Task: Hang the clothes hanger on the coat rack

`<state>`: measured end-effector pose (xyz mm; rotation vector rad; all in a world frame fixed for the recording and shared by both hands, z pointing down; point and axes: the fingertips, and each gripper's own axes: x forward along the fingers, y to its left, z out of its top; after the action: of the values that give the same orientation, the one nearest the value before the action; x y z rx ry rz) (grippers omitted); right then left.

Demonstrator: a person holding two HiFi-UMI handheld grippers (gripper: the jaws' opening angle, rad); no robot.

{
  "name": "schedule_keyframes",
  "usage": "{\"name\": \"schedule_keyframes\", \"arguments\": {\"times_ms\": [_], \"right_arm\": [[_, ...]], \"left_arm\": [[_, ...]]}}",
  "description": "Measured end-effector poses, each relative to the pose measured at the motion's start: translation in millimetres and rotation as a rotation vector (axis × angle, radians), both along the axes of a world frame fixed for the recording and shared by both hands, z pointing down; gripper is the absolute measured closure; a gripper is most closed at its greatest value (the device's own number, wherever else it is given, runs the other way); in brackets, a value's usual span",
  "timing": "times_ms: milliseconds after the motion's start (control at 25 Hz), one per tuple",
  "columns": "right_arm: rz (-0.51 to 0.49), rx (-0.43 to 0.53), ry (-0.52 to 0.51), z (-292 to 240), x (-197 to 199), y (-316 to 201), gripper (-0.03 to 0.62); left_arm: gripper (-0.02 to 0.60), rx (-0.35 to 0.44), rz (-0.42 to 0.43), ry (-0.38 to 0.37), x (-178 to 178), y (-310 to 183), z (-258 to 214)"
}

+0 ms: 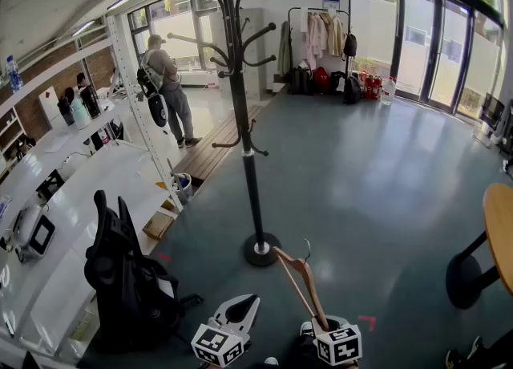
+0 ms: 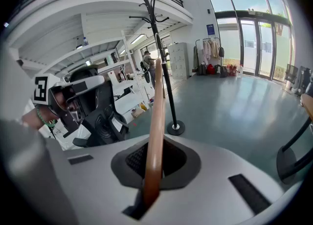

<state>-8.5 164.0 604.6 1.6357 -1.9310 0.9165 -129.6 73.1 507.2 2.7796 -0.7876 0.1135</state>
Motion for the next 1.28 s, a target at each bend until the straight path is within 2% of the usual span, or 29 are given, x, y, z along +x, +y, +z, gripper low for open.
{"name": "schedule_keyframes", "arguments": {"times_ms": [320, 600, 840, 1040, 1280], "right_arm": [[-0.012, 0.008, 0.007, 5, 72, -61, 0.582], [-0.096, 0.012, 0.019, 0, 144, -128, 0.582], [-0.161, 0.023, 0.041, 2, 199, -171, 0.582], [-0.191, 0.019, 0.045, 5, 228, -196, 0.582], [-0.211, 0.022, 0.034, 10, 235, -222, 0.582]], "left_arm": [[0.581, -0.009, -0.041, 0.000, 61, -60, 12], [0.581, -0.014, -0.111, 0.012, 133, -116, 10], [0.581, -0.018, -0.184, 0.023, 180, -150, 10], [0.581, -0.025, -0.216, -0.009, 196, -158, 10], [0.581, -0.039, -0.253, -0.034, 191, -163, 15]]}}
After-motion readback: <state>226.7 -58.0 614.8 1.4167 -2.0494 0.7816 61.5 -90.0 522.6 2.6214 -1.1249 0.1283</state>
